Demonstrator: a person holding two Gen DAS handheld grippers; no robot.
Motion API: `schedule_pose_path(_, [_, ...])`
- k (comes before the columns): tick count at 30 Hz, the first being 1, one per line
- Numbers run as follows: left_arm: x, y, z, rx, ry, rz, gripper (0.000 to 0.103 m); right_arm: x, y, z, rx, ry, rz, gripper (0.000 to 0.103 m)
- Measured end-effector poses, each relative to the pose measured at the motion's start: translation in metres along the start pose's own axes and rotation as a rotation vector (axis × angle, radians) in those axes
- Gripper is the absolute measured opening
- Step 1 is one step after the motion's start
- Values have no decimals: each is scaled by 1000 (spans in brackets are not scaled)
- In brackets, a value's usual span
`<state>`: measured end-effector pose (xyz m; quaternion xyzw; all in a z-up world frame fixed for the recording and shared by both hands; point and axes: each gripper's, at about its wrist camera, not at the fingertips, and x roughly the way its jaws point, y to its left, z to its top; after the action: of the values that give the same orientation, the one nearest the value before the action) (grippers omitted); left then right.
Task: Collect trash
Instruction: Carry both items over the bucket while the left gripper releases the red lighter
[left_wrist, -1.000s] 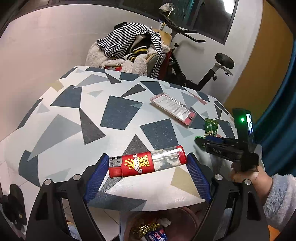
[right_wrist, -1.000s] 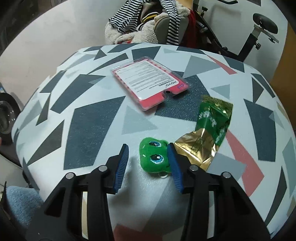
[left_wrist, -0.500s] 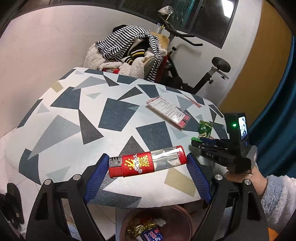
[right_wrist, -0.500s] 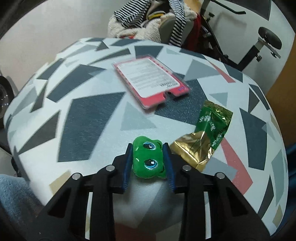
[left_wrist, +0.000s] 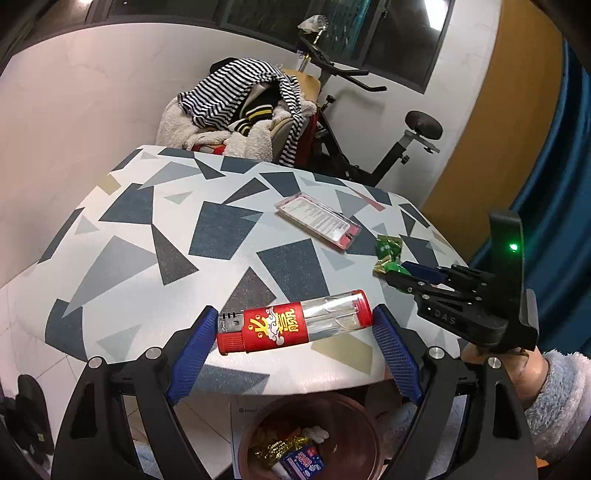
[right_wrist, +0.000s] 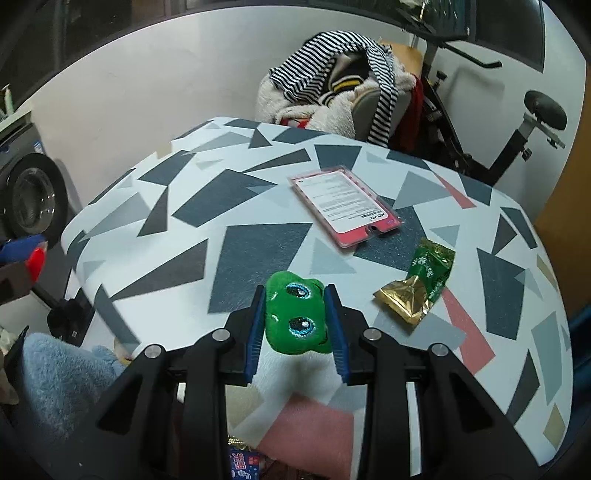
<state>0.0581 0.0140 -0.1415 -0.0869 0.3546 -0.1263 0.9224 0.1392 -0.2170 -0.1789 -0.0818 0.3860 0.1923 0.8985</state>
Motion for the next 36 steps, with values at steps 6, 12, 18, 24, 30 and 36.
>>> schedule_pose_path(6, [-9,-8,-16,41,22,-18,82,-30,12,-25,-1,-40,34,34])
schedule_pose_path(12, [-6,-14,-37,65,84,-42,82,-52,16,-61,28,-56,74,34])
schedule_pose_path(18, [8,-21,-64,56,171,-75,82,-61,23,-94,34,-48,74,34])
schedule_pose_path(24, [19,-32,-80,70,230,-97,82,-62,22,-120,65,-25,81,34])
schedule_pose_path(30, [24,-38,-86,80,249,-105,82,-61,20,-130,78,-19,75,34])
schedule_pose_path(36, [21,-34,-84,51,244,-109,91,-61,19,-132,76,-13,83,34])
